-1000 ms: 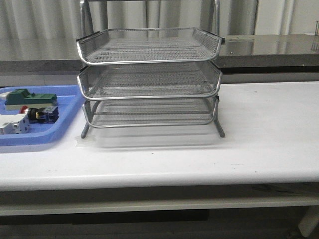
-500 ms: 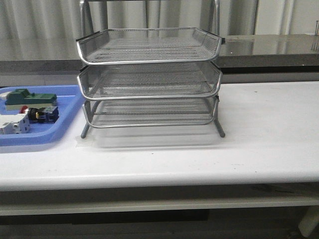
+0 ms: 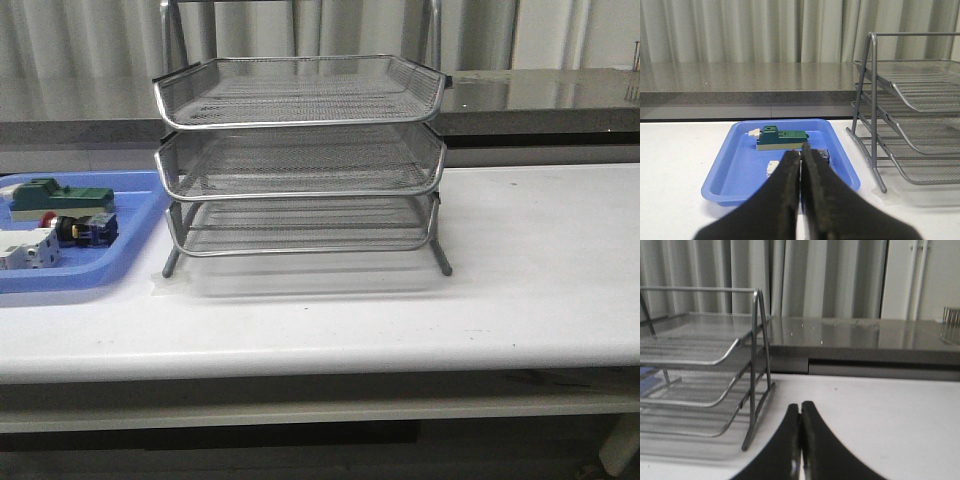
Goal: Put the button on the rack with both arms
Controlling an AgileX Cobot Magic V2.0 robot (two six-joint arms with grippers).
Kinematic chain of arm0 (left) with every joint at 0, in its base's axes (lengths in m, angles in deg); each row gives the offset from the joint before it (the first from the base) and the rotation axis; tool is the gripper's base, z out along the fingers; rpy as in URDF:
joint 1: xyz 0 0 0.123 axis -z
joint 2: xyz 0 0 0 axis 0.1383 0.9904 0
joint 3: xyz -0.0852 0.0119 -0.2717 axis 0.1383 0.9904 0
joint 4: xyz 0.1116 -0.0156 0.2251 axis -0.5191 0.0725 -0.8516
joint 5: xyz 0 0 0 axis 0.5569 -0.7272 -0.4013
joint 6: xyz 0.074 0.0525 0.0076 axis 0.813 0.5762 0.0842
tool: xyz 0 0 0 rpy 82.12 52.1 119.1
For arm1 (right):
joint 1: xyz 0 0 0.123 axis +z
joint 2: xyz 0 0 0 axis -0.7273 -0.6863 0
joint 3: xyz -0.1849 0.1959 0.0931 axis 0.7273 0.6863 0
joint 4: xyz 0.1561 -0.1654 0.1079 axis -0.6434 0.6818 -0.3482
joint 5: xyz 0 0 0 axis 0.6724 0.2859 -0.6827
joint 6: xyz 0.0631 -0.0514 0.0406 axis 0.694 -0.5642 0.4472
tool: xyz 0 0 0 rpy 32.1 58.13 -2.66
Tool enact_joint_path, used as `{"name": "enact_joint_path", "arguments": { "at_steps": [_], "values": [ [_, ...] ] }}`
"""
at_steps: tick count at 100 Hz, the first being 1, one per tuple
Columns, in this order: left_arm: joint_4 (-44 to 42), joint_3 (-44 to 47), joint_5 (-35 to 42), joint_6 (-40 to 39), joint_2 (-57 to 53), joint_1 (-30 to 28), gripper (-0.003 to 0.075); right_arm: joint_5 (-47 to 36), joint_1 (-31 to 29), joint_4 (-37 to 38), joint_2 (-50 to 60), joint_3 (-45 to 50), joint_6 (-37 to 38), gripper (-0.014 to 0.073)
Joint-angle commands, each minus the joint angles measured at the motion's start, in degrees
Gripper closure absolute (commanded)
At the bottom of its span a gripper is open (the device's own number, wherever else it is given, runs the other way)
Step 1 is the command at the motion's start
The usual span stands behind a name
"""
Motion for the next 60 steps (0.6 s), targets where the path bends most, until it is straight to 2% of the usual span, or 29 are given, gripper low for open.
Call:
{"name": "enact_joint_path", "arguments": {
  "at_steps": [1,24,60],
  "values": [
    [0.39,2.69,4.42,-0.57,-1.86,-0.03,0.0716,-6.39,-0.46,-0.56,0.75,-2.76,-0.19,0.0659],
    [0.39,2.69,4.42,-0.57,-1.86,-0.03,0.0716,5.11,-0.46,-6.42,-3.71,-13.30,-0.19,0.0659],
    [0.39,2.69,4.42,-0.57,-1.86,-0.03,0.0716,24.93,-0.46,-15.82,-28.83,-34.16,-0.19,0.0659]
  ]
}}
